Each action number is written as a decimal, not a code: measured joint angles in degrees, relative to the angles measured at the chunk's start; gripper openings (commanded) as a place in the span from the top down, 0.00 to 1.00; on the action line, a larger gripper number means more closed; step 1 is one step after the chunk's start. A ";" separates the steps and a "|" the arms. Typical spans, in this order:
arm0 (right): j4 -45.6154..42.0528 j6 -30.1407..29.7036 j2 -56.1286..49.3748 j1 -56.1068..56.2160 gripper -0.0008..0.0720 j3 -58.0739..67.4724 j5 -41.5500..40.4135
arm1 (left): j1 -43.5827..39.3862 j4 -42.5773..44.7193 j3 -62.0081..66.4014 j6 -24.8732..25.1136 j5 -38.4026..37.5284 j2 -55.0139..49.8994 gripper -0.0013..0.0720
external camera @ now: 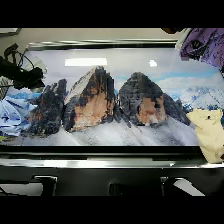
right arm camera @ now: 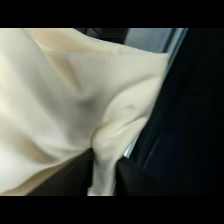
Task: Fold the clothes and pants, and hang the long-sleeved shirts on hangers.
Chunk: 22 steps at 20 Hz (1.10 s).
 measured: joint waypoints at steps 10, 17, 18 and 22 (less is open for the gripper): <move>10.56 -2.08 3.41 8.44 0.80 14.49 14.43 | -0.07 -0.04 0.00 1.09 0.26 0.00 0.96; 16.52 -12.74 3.78 42.86 0.95 17.81 18.40 | -1.18 -0.26 -2.69 11.65 2.82 2.58 0.96; 16.55 -13.70 3.78 47.78 0.95 17.90 17.81 | -1.51 -0.26 -4.76 13.05 4.48 4.15 0.96; 16.55 -15.50 3.80 62.66 0.95 18.10 15.37 | -2.97 -0.26 -16.52 16.50 12.22 12.46 0.96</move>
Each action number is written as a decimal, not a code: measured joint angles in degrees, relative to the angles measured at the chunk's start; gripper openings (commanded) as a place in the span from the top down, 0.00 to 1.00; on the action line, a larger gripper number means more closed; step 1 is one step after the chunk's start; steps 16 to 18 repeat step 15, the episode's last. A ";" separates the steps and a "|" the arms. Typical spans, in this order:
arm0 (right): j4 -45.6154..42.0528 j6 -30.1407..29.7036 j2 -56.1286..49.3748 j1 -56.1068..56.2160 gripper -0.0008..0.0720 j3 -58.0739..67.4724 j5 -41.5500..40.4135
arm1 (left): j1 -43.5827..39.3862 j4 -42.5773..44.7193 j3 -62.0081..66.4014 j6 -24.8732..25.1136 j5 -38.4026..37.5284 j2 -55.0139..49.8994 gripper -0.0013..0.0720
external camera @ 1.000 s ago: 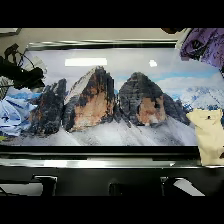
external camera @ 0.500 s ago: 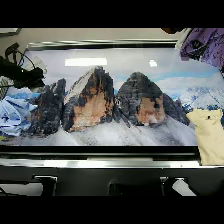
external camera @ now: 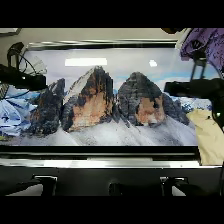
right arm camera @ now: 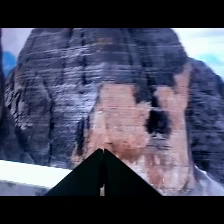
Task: Fold the clothes and pants, and hang the long-sleeved shirts on hangers.
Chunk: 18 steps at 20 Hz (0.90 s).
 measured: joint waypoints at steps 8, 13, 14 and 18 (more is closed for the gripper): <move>-0.68 -0.70 0.02 9.44 0.95 0.00 -1.81 | -0.96 0.39 -10.47 2.43 8.55 8.17 0.96; -0.90 -0.70 0.02 10.05 0.95 0.00 -2.01 | -1.03 0.46 -11.21 2.60 9.29 8.68 0.96; -0.90 -0.72 0.02 10.10 0.95 0.00 -2.03 | -1.03 0.46 -11.23 2.64 9.35 8.74 0.96; -0.90 -0.72 0.02 10.14 0.95 0.00 -2.03 | -1.03 0.48 -11.28 2.69 9.46 8.76 0.96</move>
